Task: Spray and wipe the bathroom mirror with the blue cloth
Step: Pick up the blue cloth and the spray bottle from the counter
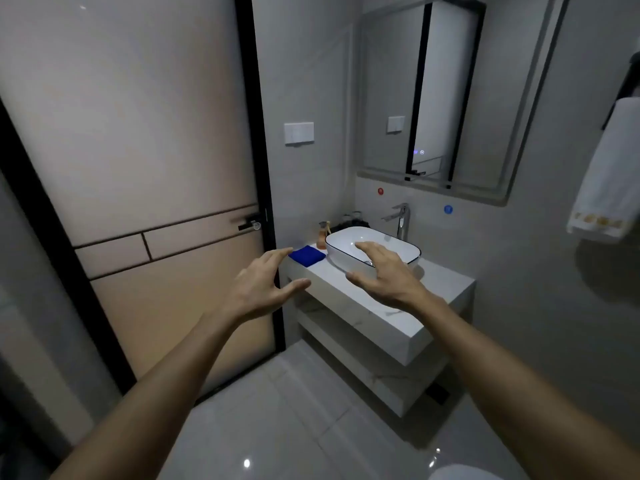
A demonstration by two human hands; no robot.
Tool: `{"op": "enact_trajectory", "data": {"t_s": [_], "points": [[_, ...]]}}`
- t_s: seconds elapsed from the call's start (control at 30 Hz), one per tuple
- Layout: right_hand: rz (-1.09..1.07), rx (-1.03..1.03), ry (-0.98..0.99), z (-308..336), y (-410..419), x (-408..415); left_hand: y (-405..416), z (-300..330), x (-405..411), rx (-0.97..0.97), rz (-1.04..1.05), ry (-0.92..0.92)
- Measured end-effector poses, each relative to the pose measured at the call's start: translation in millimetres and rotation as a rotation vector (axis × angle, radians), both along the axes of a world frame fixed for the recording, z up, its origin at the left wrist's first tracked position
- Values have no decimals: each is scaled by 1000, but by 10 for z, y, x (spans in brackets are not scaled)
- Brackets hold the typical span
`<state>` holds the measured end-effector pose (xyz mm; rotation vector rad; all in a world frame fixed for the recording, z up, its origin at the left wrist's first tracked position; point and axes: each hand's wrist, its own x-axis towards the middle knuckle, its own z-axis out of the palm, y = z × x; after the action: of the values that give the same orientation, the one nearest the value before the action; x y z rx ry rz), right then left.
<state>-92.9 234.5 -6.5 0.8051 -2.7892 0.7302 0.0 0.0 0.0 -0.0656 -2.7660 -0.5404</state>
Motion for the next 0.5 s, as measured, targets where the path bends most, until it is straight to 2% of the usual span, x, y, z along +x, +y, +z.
{"op": "enact_trajectory", "data": {"t_s": [0.2,0.5], "points": [[-11,-5,-33,-178,-292,-597,-263,-169,-633,34,-4,-20],[63,-42,4,-242,-741,-1909,-638,-399,-1914,109,11,-14]]}}
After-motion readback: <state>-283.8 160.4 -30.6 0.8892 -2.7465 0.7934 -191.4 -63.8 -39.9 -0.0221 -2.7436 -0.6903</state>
